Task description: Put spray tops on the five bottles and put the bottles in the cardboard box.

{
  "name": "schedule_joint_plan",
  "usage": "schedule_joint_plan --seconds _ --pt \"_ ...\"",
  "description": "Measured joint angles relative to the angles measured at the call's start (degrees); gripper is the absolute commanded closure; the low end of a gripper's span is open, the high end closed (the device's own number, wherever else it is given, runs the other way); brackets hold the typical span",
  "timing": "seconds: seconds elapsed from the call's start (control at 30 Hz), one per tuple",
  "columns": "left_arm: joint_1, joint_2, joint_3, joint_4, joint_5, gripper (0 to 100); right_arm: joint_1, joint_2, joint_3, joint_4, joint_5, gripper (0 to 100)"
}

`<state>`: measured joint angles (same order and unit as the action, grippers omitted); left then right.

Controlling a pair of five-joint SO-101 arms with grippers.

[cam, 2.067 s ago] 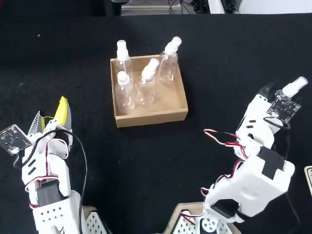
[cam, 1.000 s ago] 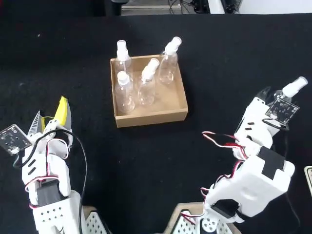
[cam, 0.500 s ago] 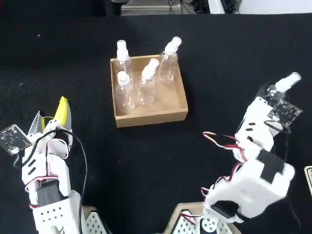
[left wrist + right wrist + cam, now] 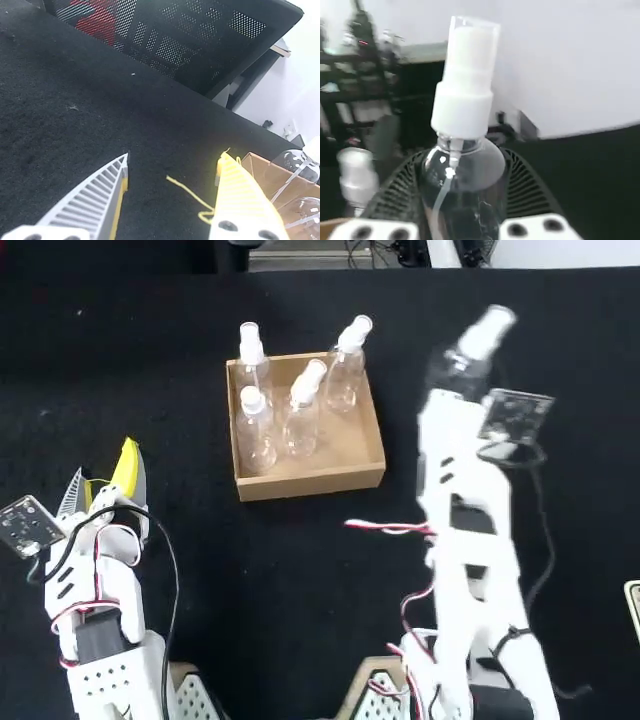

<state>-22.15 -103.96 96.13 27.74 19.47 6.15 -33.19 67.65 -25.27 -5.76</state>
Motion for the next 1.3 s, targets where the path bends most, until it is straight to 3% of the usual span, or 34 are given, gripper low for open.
schedule_joint_plan --seconds 0.13,0.37,0.93,1.3 --pt "0.00 0.00 0.00 0.00 0.00 73 -6.15 0.88 0.00 -1.67 0.00 98.8" --pt "0.00 0.00 0.00 0.00 0.00 73 -12.04 12.04 0.00 -13.98 0.00 98.8" --pt "0.00 0.00 0.00 1.85 0.00 73 -13.71 28.48 3.52 -32.88 -3.69 98.8" --pt "0.00 0.00 0.00 1.85 0.00 73 -13.71 29.63 4.92 -34.64 -3.69 98.8"
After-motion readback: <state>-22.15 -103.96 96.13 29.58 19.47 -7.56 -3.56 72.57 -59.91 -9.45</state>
